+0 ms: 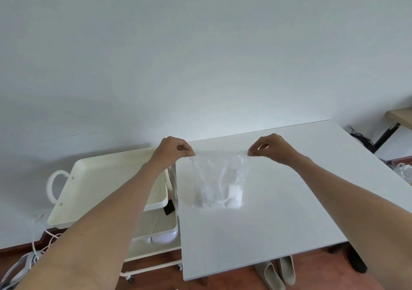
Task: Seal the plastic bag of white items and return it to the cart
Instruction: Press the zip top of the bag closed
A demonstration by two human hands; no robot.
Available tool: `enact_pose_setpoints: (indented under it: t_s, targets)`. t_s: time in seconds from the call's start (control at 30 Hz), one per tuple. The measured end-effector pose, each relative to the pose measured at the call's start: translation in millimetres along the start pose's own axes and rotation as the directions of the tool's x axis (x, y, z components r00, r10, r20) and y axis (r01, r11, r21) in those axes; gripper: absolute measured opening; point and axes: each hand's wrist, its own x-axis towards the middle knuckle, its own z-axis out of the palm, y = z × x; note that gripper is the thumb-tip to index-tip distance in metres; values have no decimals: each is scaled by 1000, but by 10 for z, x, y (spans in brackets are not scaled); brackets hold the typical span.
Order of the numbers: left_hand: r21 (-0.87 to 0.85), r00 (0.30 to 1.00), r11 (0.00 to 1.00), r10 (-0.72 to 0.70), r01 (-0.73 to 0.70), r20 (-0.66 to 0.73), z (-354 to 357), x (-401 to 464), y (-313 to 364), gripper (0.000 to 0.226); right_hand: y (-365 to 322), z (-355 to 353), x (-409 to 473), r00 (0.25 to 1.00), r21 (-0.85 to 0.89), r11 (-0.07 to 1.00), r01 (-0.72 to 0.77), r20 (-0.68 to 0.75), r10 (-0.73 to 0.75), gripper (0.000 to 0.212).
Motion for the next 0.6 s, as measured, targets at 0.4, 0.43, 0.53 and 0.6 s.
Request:
enact_pose_setpoints:
  t_s: [0.4, 0.43, 0.53, 0.6]
  targets:
    - [49, 989, 999, 2, -9, 147, -50, 28, -60, 24, -83, -104, 25, 998, -117, 993, -10, 66, 17, 25]
    - [48, 989, 999, 1, -9, 147, -20, 14, -67, 23, -55, -77, 6, 998, -116, 993, -22, 63, 30, 24]
    - [43, 991, 999, 18, -24, 131, 78, -34, -58, 16, 20, -29, -53, 997, -80, 996, -43, 62, 48, 18]
    - [55, 991, 997, 43, -50, 125, 133, -50, -29, 12, 31, -22, -70, 996, -78, 996, -45, 72, 51, 14]
